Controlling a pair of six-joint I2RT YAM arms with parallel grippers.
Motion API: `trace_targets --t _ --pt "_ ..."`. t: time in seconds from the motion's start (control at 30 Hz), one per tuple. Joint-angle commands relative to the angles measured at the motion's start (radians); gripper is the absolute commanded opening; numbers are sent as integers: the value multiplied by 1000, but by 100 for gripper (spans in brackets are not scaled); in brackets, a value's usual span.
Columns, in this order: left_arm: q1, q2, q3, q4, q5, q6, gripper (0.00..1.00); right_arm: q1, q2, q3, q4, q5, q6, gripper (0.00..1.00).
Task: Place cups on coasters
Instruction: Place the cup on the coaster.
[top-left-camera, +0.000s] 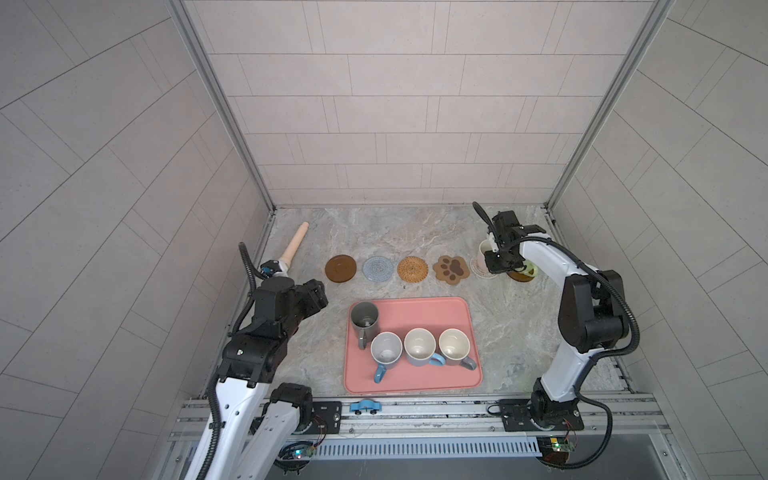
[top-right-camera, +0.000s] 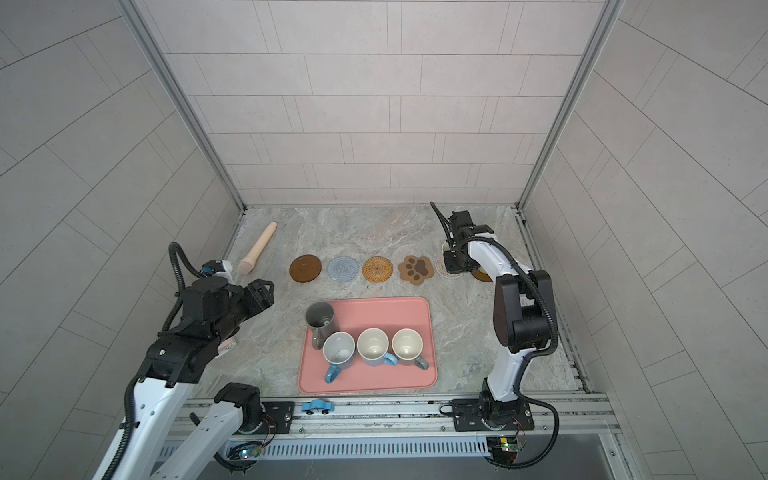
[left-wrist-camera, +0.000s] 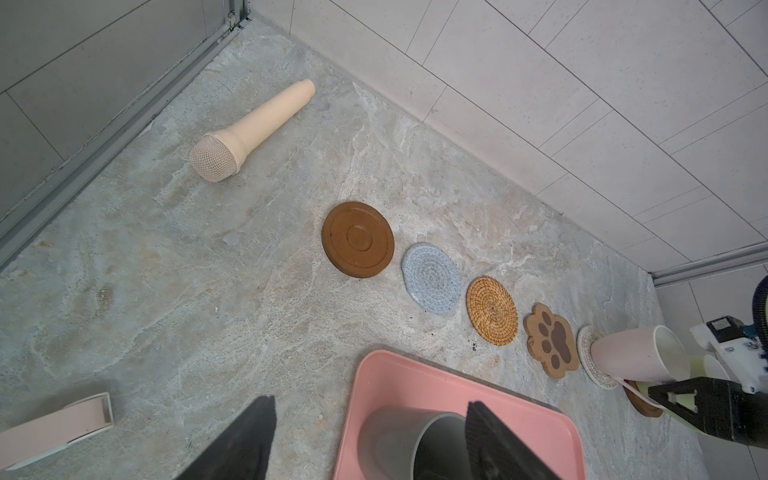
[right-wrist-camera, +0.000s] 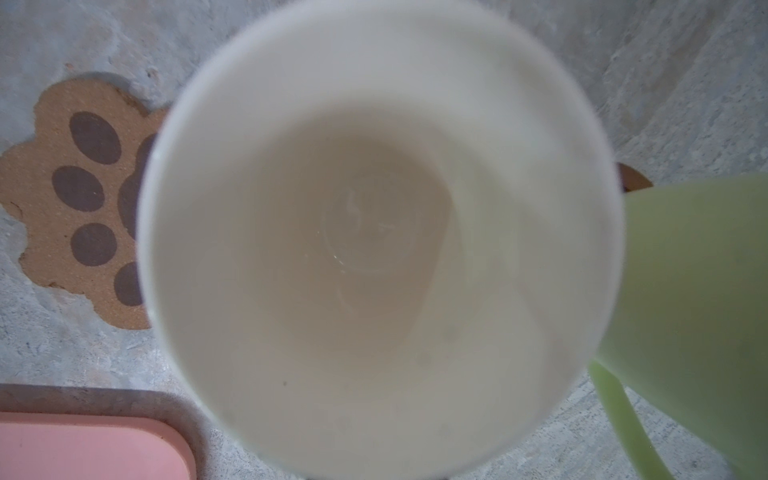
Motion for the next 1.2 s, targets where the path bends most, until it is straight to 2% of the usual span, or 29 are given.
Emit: trace_targets --t 0.0,0.5,1.17 --pt "4 -8 -10 -2 -10 -14 79 -1 -35 -9 -40 -8 -5 5" --pt "4 -9 -12 0 -11 -13 79 -4 -29 -10 -53 11 0 5" --pt "4 -9 -13 0 -11 -14 79 -6 -37 -4 -55 15 4 31"
